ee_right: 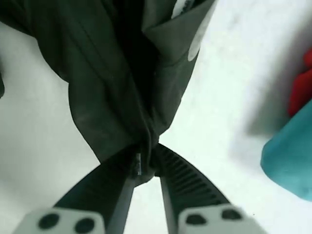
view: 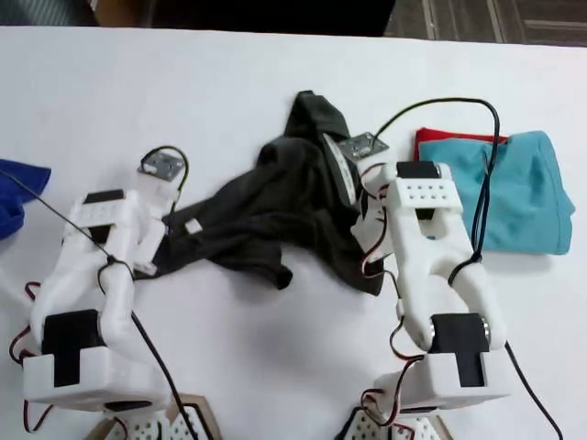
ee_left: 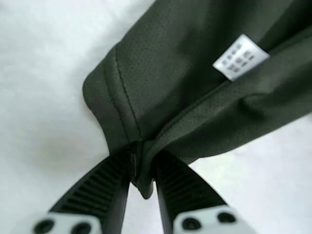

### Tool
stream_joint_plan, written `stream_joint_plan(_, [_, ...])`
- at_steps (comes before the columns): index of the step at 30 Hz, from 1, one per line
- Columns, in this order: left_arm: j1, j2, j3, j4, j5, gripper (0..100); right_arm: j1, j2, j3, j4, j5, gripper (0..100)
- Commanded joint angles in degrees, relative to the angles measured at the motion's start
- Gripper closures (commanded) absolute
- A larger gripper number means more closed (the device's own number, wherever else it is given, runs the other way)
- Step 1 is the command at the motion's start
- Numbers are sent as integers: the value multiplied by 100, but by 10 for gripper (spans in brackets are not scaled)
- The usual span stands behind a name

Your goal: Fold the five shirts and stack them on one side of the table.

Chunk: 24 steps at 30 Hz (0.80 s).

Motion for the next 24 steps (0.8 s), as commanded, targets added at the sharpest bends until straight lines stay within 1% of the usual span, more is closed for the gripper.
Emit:
stream_joint_plan(1, [-53,-167,-48,-97,-35,974,-66,-514,-62,-31,-35,977])
stream_joint_plan(8, [-9,-167,-66,9,-44,974,-48,-2334,-53,136,18,978])
stream_joint_plan(11, [-9,-193,-215,325,-220,974,-66,-2879,-18,101,308,978])
stream_joint_plan(14, [-9,-185,-453,659,-264,974,-22,-2941,79,136,360,978])
stream_joint_plan(16, [-18,-176,-470,668,-246,974,-31,-2870,387,84,360,978])
stream_joint_plan(21, [-18,-167,-444,642,-246,974,-57,-2589,1204,-593,360,978])
stream_joint_plan(24, [-18,-167,-444,642,-246,974,-57,-2404,1442,-884,369,978])
